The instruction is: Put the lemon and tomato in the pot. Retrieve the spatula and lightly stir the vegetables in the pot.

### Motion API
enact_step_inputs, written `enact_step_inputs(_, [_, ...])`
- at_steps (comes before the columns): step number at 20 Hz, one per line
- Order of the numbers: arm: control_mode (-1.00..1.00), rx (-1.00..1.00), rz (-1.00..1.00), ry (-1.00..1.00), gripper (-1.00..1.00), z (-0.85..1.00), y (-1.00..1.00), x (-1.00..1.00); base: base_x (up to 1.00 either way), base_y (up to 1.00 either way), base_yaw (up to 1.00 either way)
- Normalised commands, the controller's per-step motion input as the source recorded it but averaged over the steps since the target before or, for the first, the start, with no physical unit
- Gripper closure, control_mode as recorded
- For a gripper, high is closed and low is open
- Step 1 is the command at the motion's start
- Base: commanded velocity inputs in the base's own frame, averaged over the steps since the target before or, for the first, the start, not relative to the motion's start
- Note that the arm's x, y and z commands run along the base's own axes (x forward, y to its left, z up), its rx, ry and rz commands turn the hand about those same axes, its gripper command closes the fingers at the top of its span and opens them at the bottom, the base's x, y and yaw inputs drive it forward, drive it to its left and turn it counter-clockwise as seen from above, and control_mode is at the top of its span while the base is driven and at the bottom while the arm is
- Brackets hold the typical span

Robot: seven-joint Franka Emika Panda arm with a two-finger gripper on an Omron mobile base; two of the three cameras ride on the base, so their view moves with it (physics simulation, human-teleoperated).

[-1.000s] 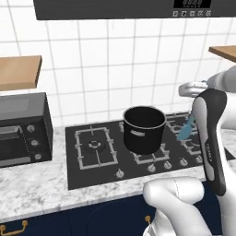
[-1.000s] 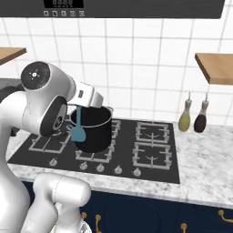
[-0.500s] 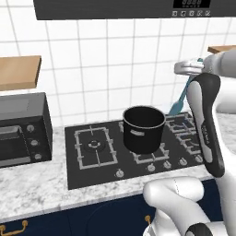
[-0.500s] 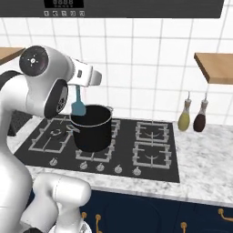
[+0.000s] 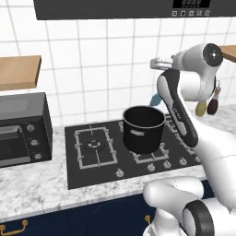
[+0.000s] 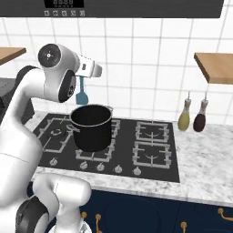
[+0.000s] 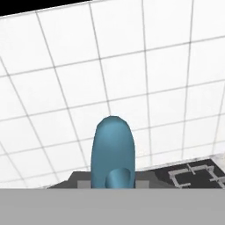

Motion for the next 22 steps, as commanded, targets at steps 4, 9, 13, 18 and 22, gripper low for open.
enact_step_inputs(4, [-1.0, -0.01, 0.0, 0.0, 1.0, -0.52, 0.18, 0.9, 0.0, 0.0, 0.0])
enact_step_inputs(9, [-1.0, -0.03, 0.0, 0.0, 1.0, -0.54, 0.13, 0.55, 0.0, 0.0, 0.0])
enact_step_inputs(13, [-1.0, -0.04, -0.02, 0.01, 1.0, -0.49, 0.0, 0.15, 0.0, 0.0, 0.0])
enact_step_inputs(18, [-1.0, -0.01, -0.04, 0.02, 1.0, -0.36, 0.0, 0.09, 0.0, 0.0, 0.0])
enact_step_inputs(22, [-1.0, 0.0, -0.05, 0.11, 1.0, -0.28, 0.0, 0.0, 0.0, 0.0, 0.0])
